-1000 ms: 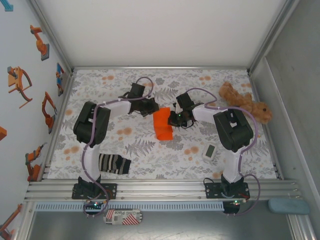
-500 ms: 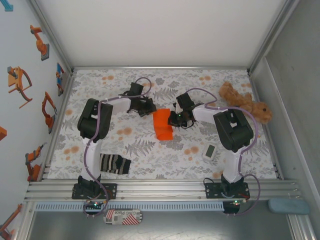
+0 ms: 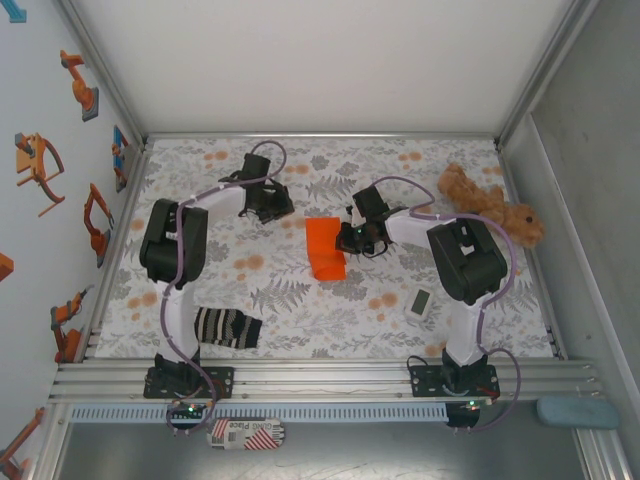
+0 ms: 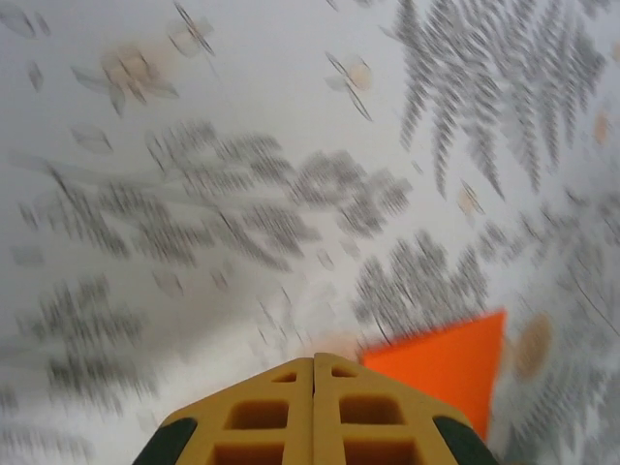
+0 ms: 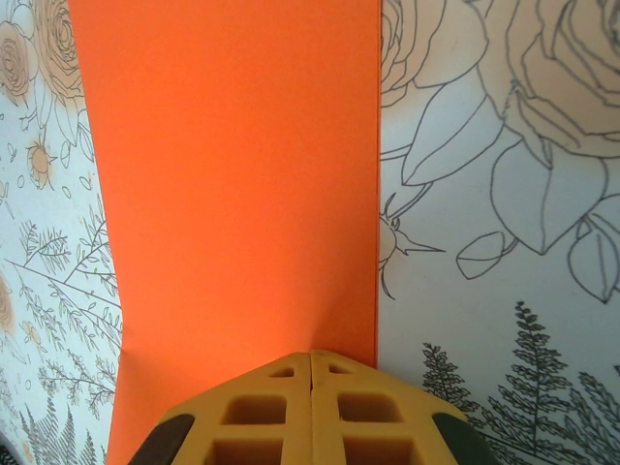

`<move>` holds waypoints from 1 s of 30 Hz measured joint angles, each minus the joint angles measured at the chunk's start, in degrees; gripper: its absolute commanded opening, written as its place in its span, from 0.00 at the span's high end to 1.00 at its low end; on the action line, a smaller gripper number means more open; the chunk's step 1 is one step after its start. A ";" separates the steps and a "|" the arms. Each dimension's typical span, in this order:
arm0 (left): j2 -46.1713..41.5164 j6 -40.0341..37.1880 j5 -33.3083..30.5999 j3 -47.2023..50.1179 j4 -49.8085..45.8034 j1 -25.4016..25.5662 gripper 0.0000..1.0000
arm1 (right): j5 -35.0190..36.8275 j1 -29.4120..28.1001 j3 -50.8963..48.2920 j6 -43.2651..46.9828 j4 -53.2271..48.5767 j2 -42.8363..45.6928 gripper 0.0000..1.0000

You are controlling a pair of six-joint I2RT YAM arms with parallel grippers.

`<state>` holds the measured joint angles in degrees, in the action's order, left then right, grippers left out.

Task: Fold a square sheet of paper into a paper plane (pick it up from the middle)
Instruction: First fold the square sheet of paper in half at the center of the table.

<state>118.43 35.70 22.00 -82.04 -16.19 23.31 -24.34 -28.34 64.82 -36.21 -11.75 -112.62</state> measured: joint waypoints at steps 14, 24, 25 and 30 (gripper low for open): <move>-7.48 7.19 4.66 9.62 1.14 10.93 1.00 | -0.02 0.00 0.00 -0.42 0.07 -0.09 1.00; -3.56 8.20 8.87 9.68 0.00 11.56 1.00 | -0.02 0.00 -0.37 -0.42 0.61 -0.13 1.00; -3.32 8.20 9.11 9.68 -0.33 11.58 1.00 | -0.02 0.00 -0.44 -0.42 0.66 -0.13 1.00; -2.51 7.80 9.57 9.51 -2.32 11.69 1.00 | -0.02 0.00 -0.48 -0.42 0.72 -0.13 1.00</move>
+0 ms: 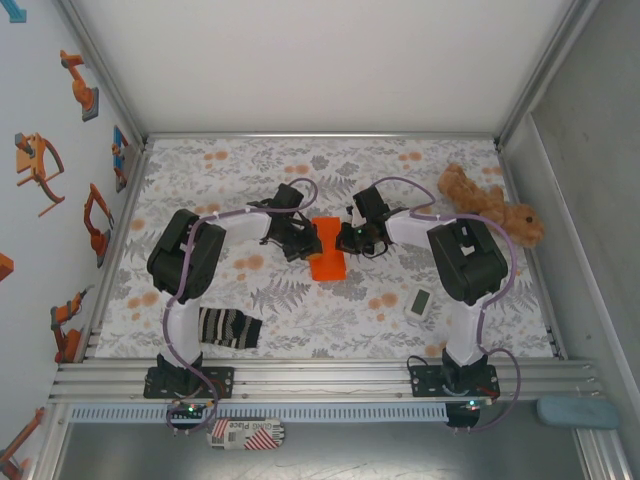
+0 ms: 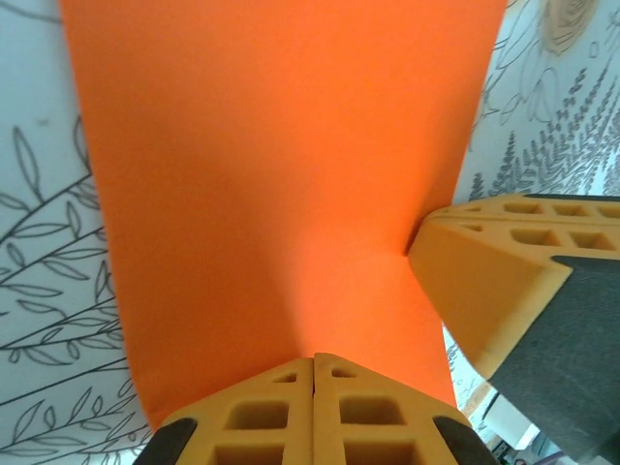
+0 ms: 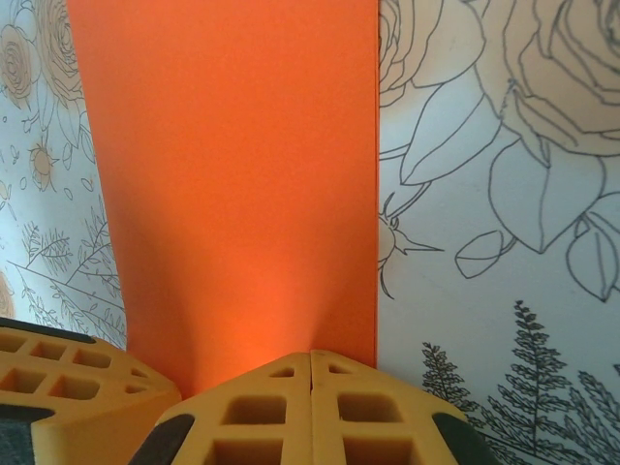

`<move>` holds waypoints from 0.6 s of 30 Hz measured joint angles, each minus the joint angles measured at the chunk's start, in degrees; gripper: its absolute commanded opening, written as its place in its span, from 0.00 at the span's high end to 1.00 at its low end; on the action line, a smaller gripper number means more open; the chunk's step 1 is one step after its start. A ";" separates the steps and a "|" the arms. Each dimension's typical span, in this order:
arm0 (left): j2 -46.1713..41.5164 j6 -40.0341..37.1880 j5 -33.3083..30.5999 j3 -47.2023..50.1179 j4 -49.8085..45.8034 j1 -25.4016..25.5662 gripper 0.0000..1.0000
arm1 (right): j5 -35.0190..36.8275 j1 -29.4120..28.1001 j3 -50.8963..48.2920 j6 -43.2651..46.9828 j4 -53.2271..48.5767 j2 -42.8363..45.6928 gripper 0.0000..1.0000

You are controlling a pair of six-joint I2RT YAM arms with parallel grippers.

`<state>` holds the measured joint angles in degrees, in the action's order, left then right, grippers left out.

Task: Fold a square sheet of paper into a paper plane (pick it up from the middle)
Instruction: First fold the square sheet of paper in half at the center of the table.

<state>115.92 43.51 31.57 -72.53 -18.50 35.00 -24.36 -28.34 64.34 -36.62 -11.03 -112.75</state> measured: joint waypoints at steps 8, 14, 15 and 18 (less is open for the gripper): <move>0.13 -2.73 -0.72 -0.02 -3.63 0.00 1.00 | 0.00 0.00 -0.07 0.00 0.04 0.00 1.00; -1.03 -3.30 -0.70 2.51 -1.62 0.00 1.00 | 0.00 0.00 -0.15 0.02 0.22 0.00 1.00; -1.51 -3.30 -0.76 3.21 -1.40 0.00 1.00 | 0.00 0.00 -0.15 0.00 0.22 -0.02 1.00; -3.28 -3.28 -1.03 5.90 -0.42 0.00 1.00 | 0.00 0.00 -0.15 0.00 0.24 -0.04 1.00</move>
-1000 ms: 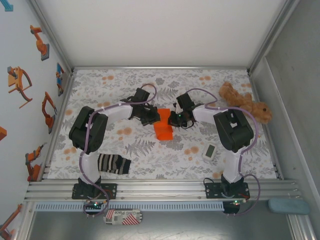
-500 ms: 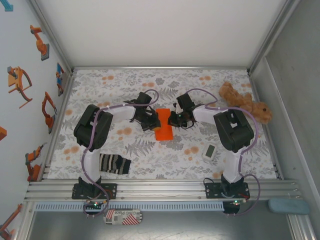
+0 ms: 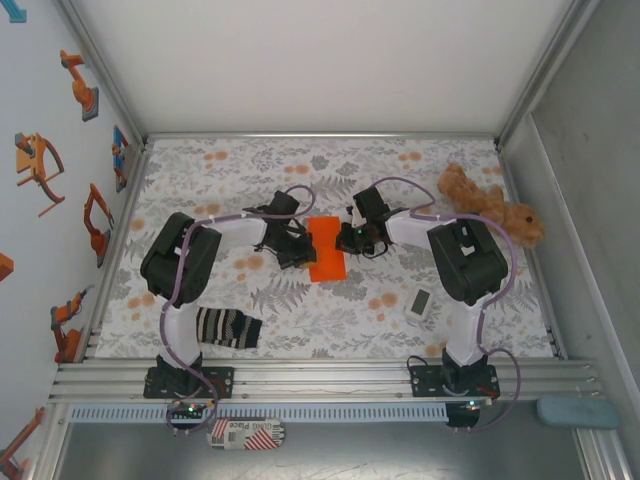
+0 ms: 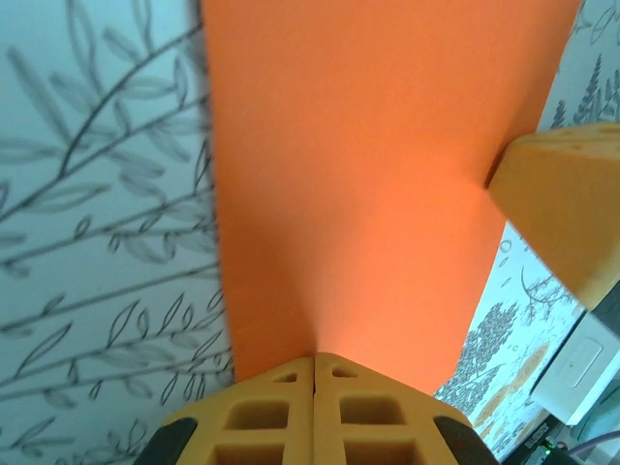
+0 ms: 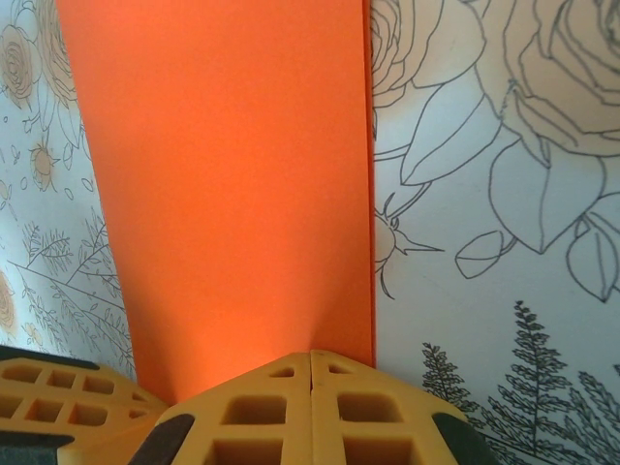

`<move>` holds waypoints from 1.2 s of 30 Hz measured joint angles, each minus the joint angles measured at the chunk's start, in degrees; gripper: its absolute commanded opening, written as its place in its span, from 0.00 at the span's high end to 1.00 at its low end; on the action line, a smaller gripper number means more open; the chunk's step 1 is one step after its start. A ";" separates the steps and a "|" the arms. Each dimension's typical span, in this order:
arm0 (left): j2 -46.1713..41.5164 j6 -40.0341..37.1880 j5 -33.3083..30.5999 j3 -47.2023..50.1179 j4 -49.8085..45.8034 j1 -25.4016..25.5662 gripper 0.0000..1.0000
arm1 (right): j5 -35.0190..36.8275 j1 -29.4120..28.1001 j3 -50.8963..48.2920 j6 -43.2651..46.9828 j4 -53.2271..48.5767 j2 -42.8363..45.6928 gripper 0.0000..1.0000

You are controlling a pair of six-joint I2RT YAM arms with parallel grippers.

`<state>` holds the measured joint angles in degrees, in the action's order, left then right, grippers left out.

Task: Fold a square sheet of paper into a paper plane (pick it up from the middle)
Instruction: First fold the square sheet of paper in half at the center of the table.

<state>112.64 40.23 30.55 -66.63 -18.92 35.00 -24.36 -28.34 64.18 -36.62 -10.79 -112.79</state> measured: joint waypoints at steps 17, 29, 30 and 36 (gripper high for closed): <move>-9.55 1.60 -5.03 4.37 0.28 0.02 1.00 | 0.02 0.00 0.00 0.00 -0.02 -0.02 1.00; -1.97 4.31 -2.56 0.98 5.20 2.16 1.00 | 0.00 0.00 0.00 0.00 0.00 -0.02 1.00; -1.73 4.31 -2.40 0.98 5.18 2.21 1.00 | 0.00 0.00 0.00 0.00 0.00 -0.02 1.00; -1.66 4.24 -2.62 3.10 5.99 2.67 1.00 | 0.00 0.00 0.00 0.00 0.04 -0.07 1.00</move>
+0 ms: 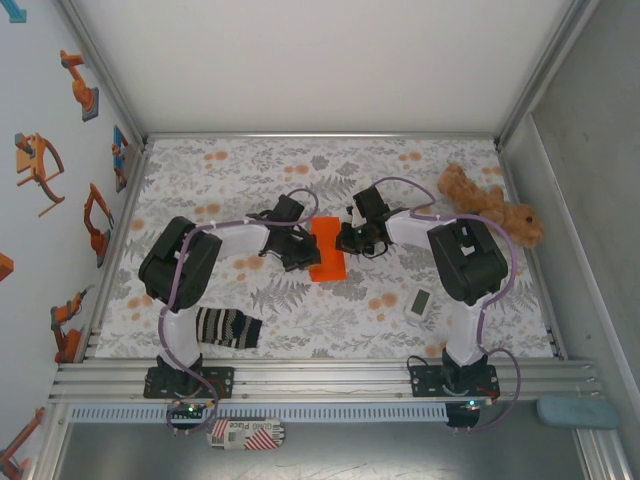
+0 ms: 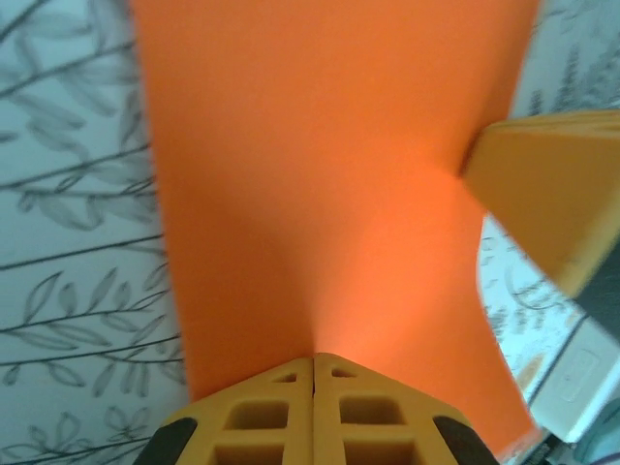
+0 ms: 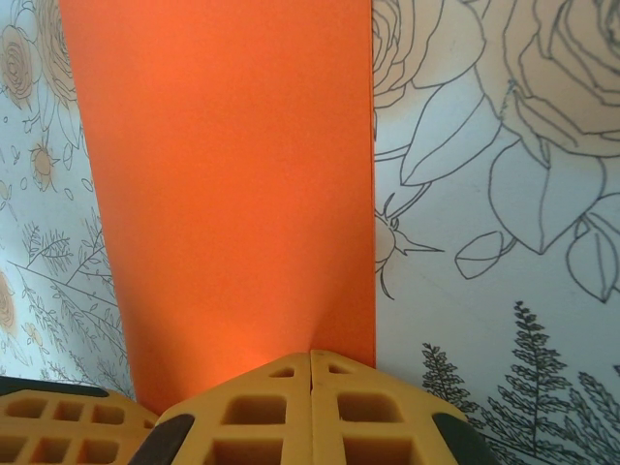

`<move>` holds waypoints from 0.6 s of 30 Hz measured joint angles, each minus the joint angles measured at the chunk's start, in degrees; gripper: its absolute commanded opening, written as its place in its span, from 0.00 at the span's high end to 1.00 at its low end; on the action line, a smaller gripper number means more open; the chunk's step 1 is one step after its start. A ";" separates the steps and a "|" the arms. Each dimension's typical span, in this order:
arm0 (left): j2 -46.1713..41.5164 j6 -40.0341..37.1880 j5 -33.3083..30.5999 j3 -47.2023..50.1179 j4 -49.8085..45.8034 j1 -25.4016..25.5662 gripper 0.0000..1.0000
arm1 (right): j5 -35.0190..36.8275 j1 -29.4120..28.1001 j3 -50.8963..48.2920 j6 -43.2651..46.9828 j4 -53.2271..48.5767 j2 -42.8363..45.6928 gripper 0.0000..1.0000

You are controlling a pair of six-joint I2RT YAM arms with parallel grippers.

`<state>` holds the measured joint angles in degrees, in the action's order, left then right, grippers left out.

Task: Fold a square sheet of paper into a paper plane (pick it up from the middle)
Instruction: First fold the square sheet of paper in half at the center of the table.

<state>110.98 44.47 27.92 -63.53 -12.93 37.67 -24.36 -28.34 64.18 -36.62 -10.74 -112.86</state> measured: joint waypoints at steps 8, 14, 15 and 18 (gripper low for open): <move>-3.45 -1.75 -4.20 4.48 2.62 1.33 1.00 | 0.00 0.00 -0.07 -0.66 0.11 -0.04 1.00; -7.76 -3.17 -7.54 7.30 -1.70 1.60 1.00 | 0.00 0.00 -0.28 -1.05 0.44 -0.02 1.00; -8.46 -3.15 -8.04 7.50 -2.97 1.64 1.00 | -0.02 0.00 -0.35 -1.07 0.55 0.02 1.00; -11.10 -2.38 -8.66 7.63 -4.70 1.68 1.00 | 0.00 0.00 -0.46 -1.07 0.66 0.07 1.00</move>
<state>99.88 42.09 19.27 -55.90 -17.63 39.35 -24.36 -28.34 63.72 -37.69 -10.09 -112.79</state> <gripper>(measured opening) 0.045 0.049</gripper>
